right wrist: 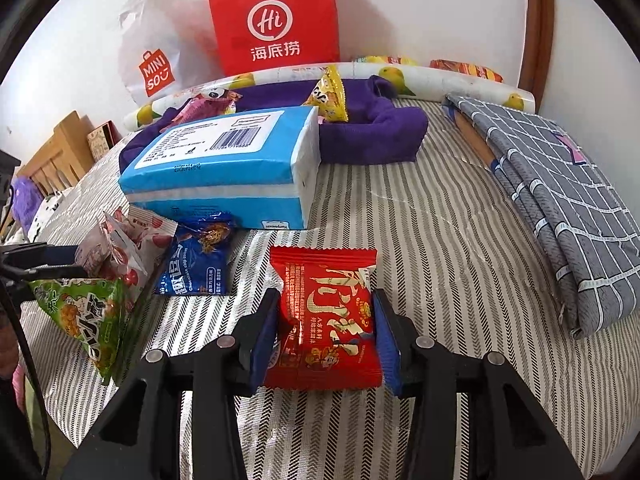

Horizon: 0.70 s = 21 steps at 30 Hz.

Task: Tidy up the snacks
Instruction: 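Grasp the red snack packet with the right tool while the left tool grasps the pale pink packet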

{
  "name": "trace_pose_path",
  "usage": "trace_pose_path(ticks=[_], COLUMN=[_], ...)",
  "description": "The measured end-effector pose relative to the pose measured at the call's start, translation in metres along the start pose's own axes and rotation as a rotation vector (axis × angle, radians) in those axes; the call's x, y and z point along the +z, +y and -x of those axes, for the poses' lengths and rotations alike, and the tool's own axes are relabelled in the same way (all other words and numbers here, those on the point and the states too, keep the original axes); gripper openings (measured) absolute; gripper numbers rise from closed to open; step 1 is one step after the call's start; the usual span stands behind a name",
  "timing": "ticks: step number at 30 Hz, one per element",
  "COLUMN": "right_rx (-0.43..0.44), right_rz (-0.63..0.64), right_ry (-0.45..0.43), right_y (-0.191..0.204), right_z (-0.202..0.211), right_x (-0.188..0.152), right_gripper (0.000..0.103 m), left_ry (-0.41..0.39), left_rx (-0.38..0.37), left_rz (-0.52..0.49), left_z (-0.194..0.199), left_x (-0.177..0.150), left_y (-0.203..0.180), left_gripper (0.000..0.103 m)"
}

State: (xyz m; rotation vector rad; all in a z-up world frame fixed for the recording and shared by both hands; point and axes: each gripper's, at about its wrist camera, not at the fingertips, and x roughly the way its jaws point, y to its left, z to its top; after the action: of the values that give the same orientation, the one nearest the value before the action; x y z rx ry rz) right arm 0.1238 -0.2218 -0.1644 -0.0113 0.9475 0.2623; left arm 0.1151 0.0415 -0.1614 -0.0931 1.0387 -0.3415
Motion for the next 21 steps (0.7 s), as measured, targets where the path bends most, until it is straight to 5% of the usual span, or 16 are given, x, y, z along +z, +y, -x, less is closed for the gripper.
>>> trace_pose_path(ticks=[3,8,12,21], right_rx=[-0.009,-0.037,-0.032,0.011], right_rz=[0.002,0.029,0.010,0.015], right_ry=[-0.004,-0.009,-0.009,-0.030], right_y=[0.001,0.006,0.004,0.009], right_z=[0.000,0.000,0.003,0.021], right_x=[0.000,-0.003,-0.004,-0.009], right_gripper=[0.046,0.046,0.044,0.042], left_ry=[-0.002,-0.032,-0.048,-0.065], left_rx=[0.071,0.182,0.157,0.100], left_rz=[-0.065,-0.135,-0.088,-0.021], left_z=[-0.005,-0.008,-0.001,0.018], left_x=[-0.002,-0.003,-0.002,-0.004], left_y=[-0.011,-0.022,-0.012,-0.004], left_gripper=[0.070,0.047,0.034,0.033])
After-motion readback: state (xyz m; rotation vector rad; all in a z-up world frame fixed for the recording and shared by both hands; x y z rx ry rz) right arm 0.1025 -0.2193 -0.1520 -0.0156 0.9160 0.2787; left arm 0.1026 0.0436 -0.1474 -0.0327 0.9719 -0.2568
